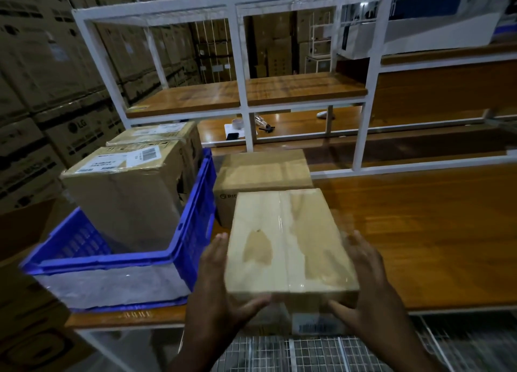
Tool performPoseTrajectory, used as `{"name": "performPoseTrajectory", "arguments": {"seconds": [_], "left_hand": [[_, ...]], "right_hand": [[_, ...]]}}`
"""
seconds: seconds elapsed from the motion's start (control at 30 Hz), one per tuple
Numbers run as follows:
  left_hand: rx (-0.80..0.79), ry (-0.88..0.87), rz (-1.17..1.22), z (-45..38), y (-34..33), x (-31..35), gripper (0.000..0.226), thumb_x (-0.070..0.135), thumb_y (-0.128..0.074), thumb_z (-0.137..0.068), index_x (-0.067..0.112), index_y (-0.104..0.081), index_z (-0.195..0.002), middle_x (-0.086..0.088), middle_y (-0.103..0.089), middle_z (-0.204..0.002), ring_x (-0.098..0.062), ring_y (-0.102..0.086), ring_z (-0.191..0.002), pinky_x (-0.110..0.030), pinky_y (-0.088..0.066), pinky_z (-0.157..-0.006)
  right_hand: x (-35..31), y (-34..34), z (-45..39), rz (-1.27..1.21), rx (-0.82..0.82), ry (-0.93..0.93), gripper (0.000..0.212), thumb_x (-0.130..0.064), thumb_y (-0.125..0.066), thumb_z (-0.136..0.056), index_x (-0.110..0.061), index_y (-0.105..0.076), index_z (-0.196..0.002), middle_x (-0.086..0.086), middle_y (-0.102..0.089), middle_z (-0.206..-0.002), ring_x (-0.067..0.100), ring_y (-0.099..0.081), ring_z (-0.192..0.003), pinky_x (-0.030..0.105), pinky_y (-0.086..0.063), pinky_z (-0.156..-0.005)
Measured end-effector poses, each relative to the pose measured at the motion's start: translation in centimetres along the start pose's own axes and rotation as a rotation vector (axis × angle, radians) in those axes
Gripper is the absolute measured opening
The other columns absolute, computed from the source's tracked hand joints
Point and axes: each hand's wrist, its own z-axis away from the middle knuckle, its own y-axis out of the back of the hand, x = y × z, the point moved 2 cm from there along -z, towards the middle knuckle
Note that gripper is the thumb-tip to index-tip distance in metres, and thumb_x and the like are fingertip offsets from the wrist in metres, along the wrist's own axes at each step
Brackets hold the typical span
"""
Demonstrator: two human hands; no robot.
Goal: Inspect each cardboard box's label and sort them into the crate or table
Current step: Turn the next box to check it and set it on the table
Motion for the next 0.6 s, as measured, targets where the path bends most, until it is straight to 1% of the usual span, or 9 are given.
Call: {"name": "performPoseTrajectory", "arguments": {"seconds": [0.07,0.13,0.23,0.3,0.4,0.47,0.5,0.57,0.6], "left_hand": [[-0.068,-0.127,-0.132,0.1,-0.7,-0.2,0.103,0.073,-0.075,-0.062,0.043,-0.032,-0.151,0.023,-0.023,-0.160,0.002,-0.024,-0.144,-0.027,-0.041,-0.105],[-0.140,-0.198,-0.209,0.1,-1.6,-0.7,0.082,0.073,-0.066,-0.069,0.039,-0.048,-0.142,0.023,-0.033,-0.156,0.000,-0.023,-0.145,-0.034,-0.047,-0.104],[-0.268,-0.231,-0.321,0.1,-2.8,-1.0,0.083,0.079,-0.058,-0.074,0.035,-0.050,-0.143,0.020,-0.037,-0.155,-0.002,-0.020,-0.147,-0.034,-0.044,-0.108],[-0.261,-0.240,-0.320,0.1,-3.3,-1.1,0.080,0.080,-0.055,-0.076,0.034,-0.054,-0.141,0.019,-0.043,-0.151,-0.001,-0.030,-0.143,-0.026,-0.038,-0.109],[-0.212,-0.226,-0.280,-0.4,-3.0,-0.5,0.076,0.082,-0.048,-0.079,0.033,-0.061,-0.135,0.020,-0.050,-0.145,0.004,-0.034,-0.138,-0.017,-0.029,-0.109],[-0.214,-0.186,-0.230,-0.6,-2.6,-0.3,0.078,0.088,-0.036,-0.081,0.036,-0.060,-0.135,0.027,-0.045,-0.146,0.008,-0.029,-0.141,-0.013,-0.022,-0.110],[-0.213,-0.149,-0.181,-0.8,-2.4,-0.3,0.081,0.090,-0.027,-0.082,0.036,-0.062,-0.133,0.027,-0.046,-0.145,0.009,-0.030,-0.140,-0.013,-0.024,-0.110],[-0.159,-0.028,-0.053,-1.6,-2.3,-0.8,0.086,0.089,-0.018,-0.083,0.034,-0.066,-0.126,0.022,-0.052,-0.142,0.007,-0.035,-0.137,-0.022,-0.034,-0.111],[-0.133,0.048,0.002,-2.2,-2.4,-1.4,0.086,0.089,-0.018,-0.083,0.032,-0.065,-0.127,0.019,-0.051,-0.144,0.005,-0.036,-0.136,-0.027,-0.036,-0.113]], "right_hand": [[0.0,-0.5,-0.1,0.129,-0.061,0.104,0.111,-0.041,-0.083,-0.071,-0.060,-0.004,-0.146,-0.035,0.008,-0.155,-0.007,-0.026,-0.131,0.013,-0.048,-0.079],[0.1,-0.9,-0.2,0.188,-0.097,0.130,0.094,-0.045,-0.076,-0.078,-0.059,-0.012,-0.145,-0.040,0.009,-0.152,-0.014,-0.011,-0.133,0.018,-0.047,-0.088],[0.2,-1.5,-0.4,0.198,-0.134,0.154,0.074,-0.044,-0.074,-0.080,-0.049,-0.036,-0.144,-0.038,-0.006,-0.151,-0.015,-0.009,-0.137,0.019,-0.046,-0.093],[0.0,-2.0,-0.6,0.226,-0.165,0.180,0.070,-0.047,-0.068,-0.084,-0.045,-0.035,-0.146,-0.037,-0.007,-0.150,-0.013,-0.002,-0.140,0.013,-0.033,-0.099],[0.1,-2.4,-1.0,0.284,-0.186,0.178,0.069,-0.055,-0.061,-0.087,-0.047,-0.029,-0.148,-0.037,-0.004,-0.149,-0.015,0.007,-0.139,0.007,-0.016,-0.095],[0.3,-2.4,-1.0,0.250,-0.180,0.164,0.066,-0.064,-0.058,-0.084,-0.047,-0.037,-0.144,-0.039,-0.011,-0.147,-0.017,0.002,-0.139,0.006,-0.016,-0.096],[0.4,-2.3,-1.1,0.193,-0.162,0.144,0.064,-0.072,-0.054,-0.081,-0.047,-0.045,-0.139,-0.039,-0.020,-0.147,-0.018,-0.005,-0.139,0.006,-0.017,-0.097],[0.9,-2.1,-1.7,0.017,-0.091,0.062,0.067,-0.085,-0.039,-0.077,-0.044,-0.057,-0.127,-0.035,-0.035,-0.141,-0.016,-0.023,-0.134,0.005,-0.023,-0.094],[1.1,-2.1,-2.3,-0.051,-0.046,0.021,0.069,-0.087,-0.036,-0.077,-0.042,-0.057,-0.125,-0.032,-0.037,-0.139,-0.016,-0.029,-0.130,0.007,-0.027,-0.091]]}}
